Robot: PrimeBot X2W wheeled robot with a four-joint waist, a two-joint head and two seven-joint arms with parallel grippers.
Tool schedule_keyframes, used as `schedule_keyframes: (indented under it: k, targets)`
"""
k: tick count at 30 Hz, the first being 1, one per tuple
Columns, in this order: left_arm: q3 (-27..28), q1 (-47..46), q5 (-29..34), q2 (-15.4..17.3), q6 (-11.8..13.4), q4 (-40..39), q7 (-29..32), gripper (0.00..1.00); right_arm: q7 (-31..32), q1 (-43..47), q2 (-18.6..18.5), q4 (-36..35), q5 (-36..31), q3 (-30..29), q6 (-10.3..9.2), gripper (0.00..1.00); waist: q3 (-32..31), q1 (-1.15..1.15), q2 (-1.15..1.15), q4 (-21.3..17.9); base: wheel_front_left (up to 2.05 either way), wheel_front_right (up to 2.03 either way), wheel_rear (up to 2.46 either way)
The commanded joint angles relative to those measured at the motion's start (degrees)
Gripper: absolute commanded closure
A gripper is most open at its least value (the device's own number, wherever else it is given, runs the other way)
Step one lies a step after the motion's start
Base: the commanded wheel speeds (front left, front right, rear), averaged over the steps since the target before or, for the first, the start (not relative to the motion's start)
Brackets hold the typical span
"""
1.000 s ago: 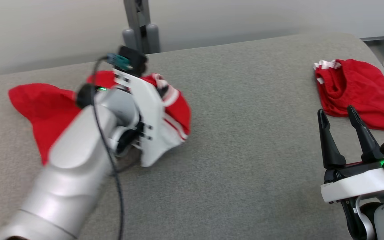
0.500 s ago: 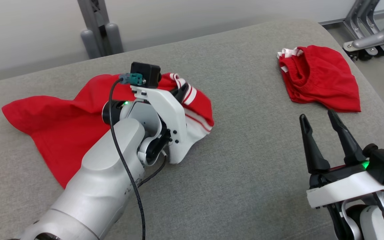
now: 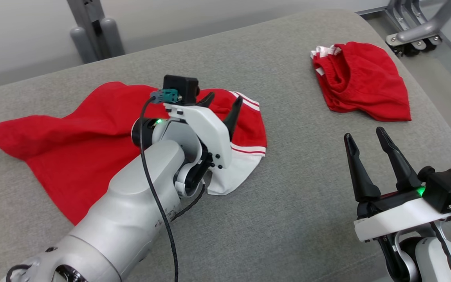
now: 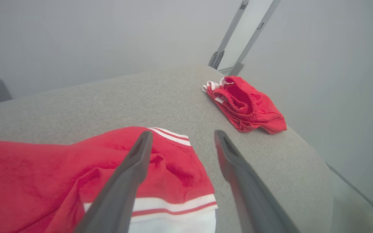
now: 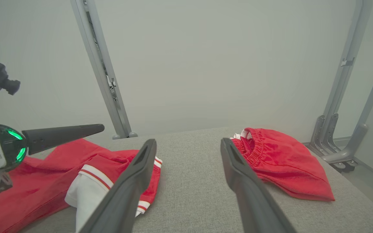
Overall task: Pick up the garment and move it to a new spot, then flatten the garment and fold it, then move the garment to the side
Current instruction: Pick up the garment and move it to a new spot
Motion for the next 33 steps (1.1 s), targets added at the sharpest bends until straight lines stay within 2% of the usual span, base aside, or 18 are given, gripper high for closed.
schedule_keyframes:
  k: [1, 11, 17, 21, 27, 29, 30, 33]
  targets:
    - [-0.53, -1.51, -0.67, 0.34, -0.43, -0.26, -0.66, 0.0, -0.59, -0.26, -0.29, 0.31, -0.09, -0.42, 0.01, 0.0, -0.16, 0.0, 0.0, 0.74, 0.0, 0.0, 0.0]
    - [-8.46, -2.9, 0.36, 0.31, -1.77, 1.65, -7.24, 0.0, -0.34, 0.6, -0.29, 2.7, -0.09, -3.33, 0.01, 0.0, -1.88, 0.0, 0.0, 7.85, 0.0, 0.0, 0.0]
    - [-9.21, 0.91, 0.58, 0.59, -3.13, 4.63, -11.09, 0.0, -0.48, 1.54, -0.27, 3.74, 0.06, -5.58, 0.01, 0.0, -3.34, 0.0, 0.0, 11.9, 0.0, 0.0, 0.0]
    - [-8.75, 4.92, 1.14, 2.26, -3.18, 4.66, -12.89, 0.0, -0.23, 2.51, -0.3, 4.34, 0.31, -6.48, 0.01, 0.0, -4.68, 0.0, 0.0, 13.81, 0.0, 0.0, 0.0]
    - [-4.84, 13.54, 0.22, 5.01, -2.55, 0.35, -13.72, 0.0, 0.44, 4.6, -0.3, 6.06, 1.38, -7.34, 0.01, 0.0, -6.18, 0.0, 0.0, 15.79, 0.0, 0.0, 0.0]
    - [0.21, 18.55, 2.4, 7.04, -0.74, -4.84, -13.71, 0.0, 0.54, 5.29, -0.29, 7.43, 2.54, -7.13, 0.01, 0.0, -6.65, 0.0, 0.0, 16.62, 0.0, 0.0, 0.0]
    - [0.21, 18.55, 2.4, 7.04, -0.74, -4.84, -13.71, 0.0, 0.54, 5.29, -0.29, 7.43, 2.54, -7.13, 0.01, 0.0, -6.65, 0.0, 0.0, 16.62, 0.0, 0.0, 0.0]
    - [5.52, 24.32, 6.06, 8.83, 1.37, -11.14, -13.72, 0.0, 0.59, 5.65, -0.28, 10.06, 5.14, -6.35, 0.01, 0.0, -7.01, 0.0, 0.0, 17.42, 0.0, 0.0, 0.0]
